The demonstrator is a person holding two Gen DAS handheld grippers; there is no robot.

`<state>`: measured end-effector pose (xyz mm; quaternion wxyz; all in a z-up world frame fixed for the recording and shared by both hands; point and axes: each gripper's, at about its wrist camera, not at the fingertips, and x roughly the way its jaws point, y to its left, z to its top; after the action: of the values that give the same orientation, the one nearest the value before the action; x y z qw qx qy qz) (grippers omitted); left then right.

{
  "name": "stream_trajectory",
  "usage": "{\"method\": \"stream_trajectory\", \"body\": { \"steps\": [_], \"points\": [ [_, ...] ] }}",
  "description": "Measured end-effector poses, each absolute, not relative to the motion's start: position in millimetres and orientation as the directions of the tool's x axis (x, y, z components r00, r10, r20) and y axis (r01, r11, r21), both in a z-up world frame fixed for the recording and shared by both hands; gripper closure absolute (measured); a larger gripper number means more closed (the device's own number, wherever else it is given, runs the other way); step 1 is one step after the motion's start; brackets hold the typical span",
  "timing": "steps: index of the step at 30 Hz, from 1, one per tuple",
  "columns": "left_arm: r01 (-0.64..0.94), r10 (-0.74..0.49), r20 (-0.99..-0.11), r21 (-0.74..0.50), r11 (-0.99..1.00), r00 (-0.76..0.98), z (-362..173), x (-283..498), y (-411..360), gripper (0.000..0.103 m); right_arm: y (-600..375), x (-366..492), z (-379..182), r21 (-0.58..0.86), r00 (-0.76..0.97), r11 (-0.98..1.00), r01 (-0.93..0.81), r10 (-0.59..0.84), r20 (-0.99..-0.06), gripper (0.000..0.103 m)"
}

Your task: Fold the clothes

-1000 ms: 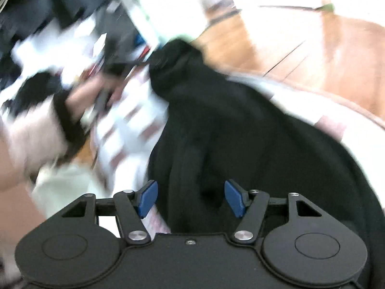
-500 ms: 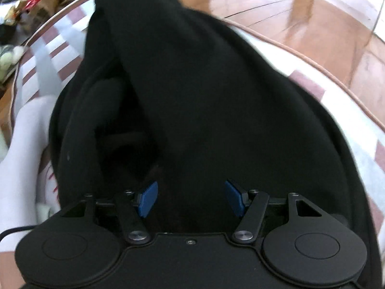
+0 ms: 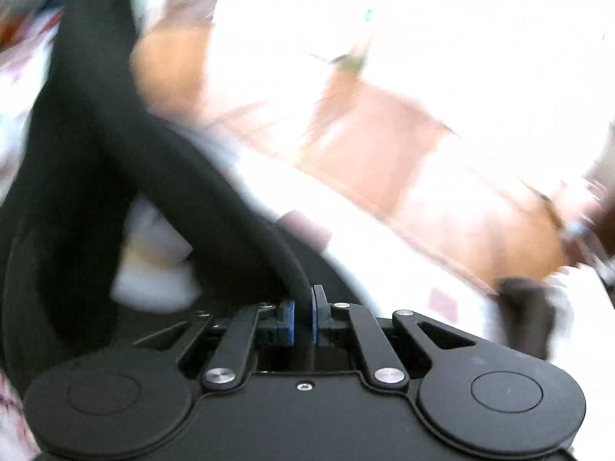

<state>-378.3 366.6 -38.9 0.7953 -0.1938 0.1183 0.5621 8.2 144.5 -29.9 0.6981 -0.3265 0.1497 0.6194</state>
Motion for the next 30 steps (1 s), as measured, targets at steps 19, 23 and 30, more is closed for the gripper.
{"method": "stream_trajectory", "body": {
  "steps": [19, 23, 30],
  "points": [
    [-0.946, 0.947, -0.164, -0.224, 0.235, 0.275, 9, -443, 271, 0.087, 73, 34, 84, 0.041, -0.028, -0.012, -0.999, 0.904, -0.426, 0.095],
    [-0.961, 0.958, -0.172, -0.200, 0.192, 0.228, 3, -449, 274, 0.087, 86, 39, 74, 0.075, -0.088, -0.060, -0.995, 0.878, -0.470, 0.096],
    [-0.987, 0.987, -0.095, -0.117, 0.115, 0.126, 4, -397, 330, 0.087, 208, 69, 71, -0.100, -0.030, -0.094, -0.991, 0.861, -0.508, 0.081]
  ]
}}
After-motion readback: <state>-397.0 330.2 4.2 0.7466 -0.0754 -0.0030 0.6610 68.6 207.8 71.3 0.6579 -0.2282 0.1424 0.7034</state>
